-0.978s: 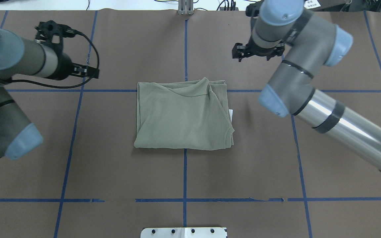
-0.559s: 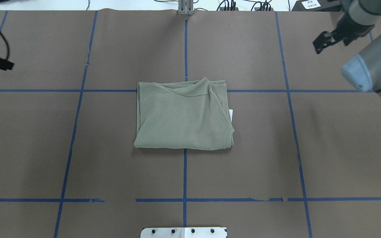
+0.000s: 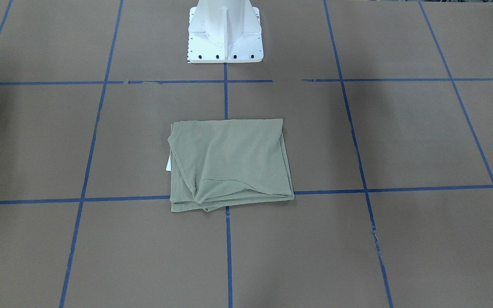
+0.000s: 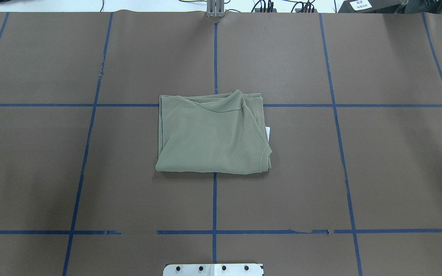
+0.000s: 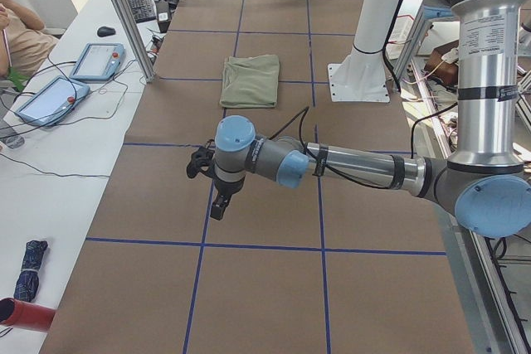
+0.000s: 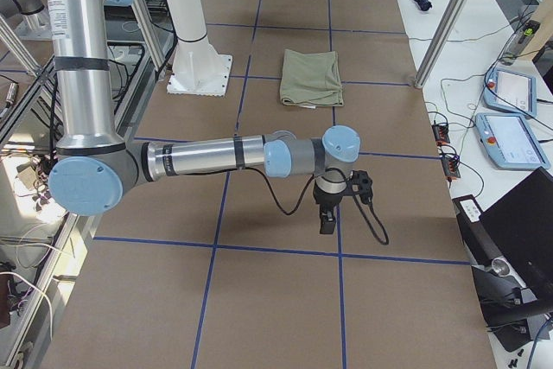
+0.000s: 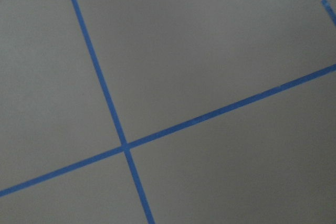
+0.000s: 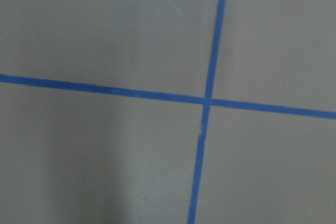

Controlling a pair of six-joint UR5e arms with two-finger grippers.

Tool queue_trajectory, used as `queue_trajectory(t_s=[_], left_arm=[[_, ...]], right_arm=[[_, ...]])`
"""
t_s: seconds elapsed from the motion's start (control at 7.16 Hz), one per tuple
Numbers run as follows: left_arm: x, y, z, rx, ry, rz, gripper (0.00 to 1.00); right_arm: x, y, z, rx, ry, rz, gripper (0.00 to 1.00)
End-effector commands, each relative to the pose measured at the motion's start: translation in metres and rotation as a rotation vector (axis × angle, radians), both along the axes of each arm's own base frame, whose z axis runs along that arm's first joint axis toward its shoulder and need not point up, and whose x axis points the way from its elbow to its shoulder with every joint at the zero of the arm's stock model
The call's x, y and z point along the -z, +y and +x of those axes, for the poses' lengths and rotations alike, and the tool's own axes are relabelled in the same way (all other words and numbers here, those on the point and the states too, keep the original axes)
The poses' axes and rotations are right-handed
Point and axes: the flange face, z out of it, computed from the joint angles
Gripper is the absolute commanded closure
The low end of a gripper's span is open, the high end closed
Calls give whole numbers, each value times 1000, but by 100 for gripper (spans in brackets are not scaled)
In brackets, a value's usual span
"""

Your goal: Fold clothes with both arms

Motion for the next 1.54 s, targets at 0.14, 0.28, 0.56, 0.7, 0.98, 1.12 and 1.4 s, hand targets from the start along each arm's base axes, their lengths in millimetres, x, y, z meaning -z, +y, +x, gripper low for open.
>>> queue_trajectory(t_s=[0.14,0.28,0.56,0.7,0.98,1.12,1.4], left_arm=[[-38,16,-28,-95,-17,-170,0],[-39,17,-32,-97,-16,-194,0],[-34,16,-33,-88,29,-186,0],[-22,12,-32,-85,35,-167,0],[-17,15,-33,-84,37,-156,0],[-15,15,-33,-86,36,-147,0],[10,22,-34,-84,26,-98,0]], right_arm=[[-8,26,46,-85,-60,-30,0],[-15,33,47,-88,-58,-40,0],[-25,45,48,-91,-51,-56,0],[-27,46,48,-91,-49,-58,0],[-29,49,48,-91,-47,-63,0],[-30,51,48,-92,-47,-65,0],[-27,50,48,-94,-47,-60,0]])
